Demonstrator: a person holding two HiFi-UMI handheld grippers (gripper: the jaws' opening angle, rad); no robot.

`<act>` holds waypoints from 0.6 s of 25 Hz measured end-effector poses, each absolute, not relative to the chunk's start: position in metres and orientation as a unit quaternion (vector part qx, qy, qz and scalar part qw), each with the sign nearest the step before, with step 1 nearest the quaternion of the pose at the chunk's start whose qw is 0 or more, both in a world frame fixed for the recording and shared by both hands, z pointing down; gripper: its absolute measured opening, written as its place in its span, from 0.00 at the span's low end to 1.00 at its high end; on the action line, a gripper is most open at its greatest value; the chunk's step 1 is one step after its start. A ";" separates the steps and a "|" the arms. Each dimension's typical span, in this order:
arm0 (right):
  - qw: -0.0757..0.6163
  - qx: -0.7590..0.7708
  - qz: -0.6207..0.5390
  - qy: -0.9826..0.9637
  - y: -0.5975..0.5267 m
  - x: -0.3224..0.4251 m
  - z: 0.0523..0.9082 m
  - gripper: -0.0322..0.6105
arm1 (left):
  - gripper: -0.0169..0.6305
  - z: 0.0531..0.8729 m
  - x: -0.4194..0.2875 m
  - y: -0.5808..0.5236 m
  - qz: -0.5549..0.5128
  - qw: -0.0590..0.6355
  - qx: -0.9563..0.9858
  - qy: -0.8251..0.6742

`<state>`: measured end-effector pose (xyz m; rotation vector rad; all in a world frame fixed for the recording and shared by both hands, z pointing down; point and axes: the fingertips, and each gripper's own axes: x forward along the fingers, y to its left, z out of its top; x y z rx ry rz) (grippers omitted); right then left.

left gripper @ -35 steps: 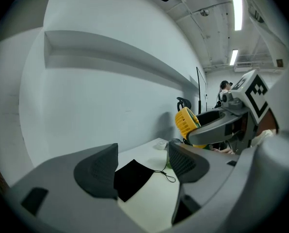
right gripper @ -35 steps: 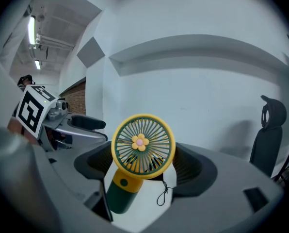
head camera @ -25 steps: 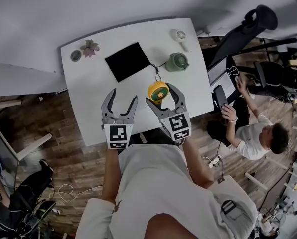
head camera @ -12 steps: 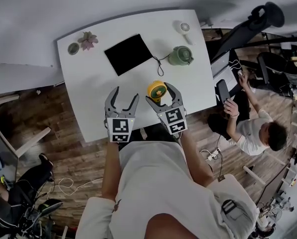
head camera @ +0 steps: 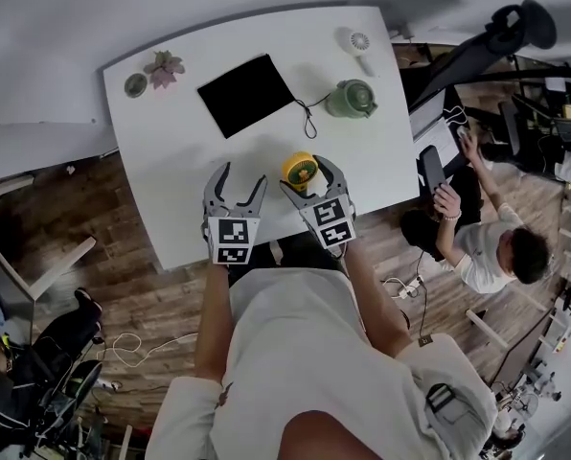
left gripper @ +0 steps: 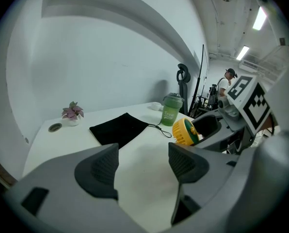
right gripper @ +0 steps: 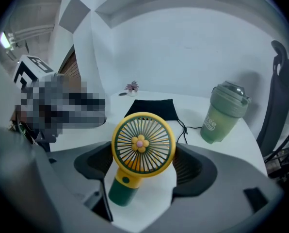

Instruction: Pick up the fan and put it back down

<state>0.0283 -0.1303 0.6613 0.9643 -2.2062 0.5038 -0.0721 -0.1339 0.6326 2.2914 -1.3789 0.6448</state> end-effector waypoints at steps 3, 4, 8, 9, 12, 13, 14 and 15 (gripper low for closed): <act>0.342 0.367 0.201 -0.841 -0.128 0.029 0.672 0.65 | 0.51 0.643 -0.071 -0.132 0.236 0.202 0.816 -0.486; 0.345 0.366 0.204 -0.840 -0.128 0.028 0.676 0.65 | 0.51 0.646 -0.071 -0.132 0.238 0.205 0.816 -0.485; 0.353 0.363 0.212 -0.836 -0.129 0.027 0.687 0.65 | 0.51 0.656 -0.071 -0.133 0.245 0.210 0.815 -0.482; 0.355 0.363 0.214 -0.835 -0.129 0.026 0.690 0.65 | 0.51 0.658 -0.072 -0.133 0.247 0.212 0.814 -0.481; 0.361 0.362 0.219 -0.831 -0.129 0.025 0.698 0.65 | 0.51 0.667 -0.072 -0.133 0.251 0.219 0.812 -0.479; 0.363 0.361 0.221 -0.830 -0.129 0.024 0.700 0.65 | 0.51 0.669 -0.072 -0.132 0.252 0.221 0.811 -0.479; 0.364 0.360 0.223 -0.829 -0.129 0.024 0.702 0.66 | 0.51 0.671 -0.072 -0.132 0.253 0.224 0.811 -0.478; 0.366 0.360 0.225 -0.828 -0.128 0.024 0.704 0.66 | 0.51 0.674 -0.072 -0.132 0.254 0.227 0.810 -0.478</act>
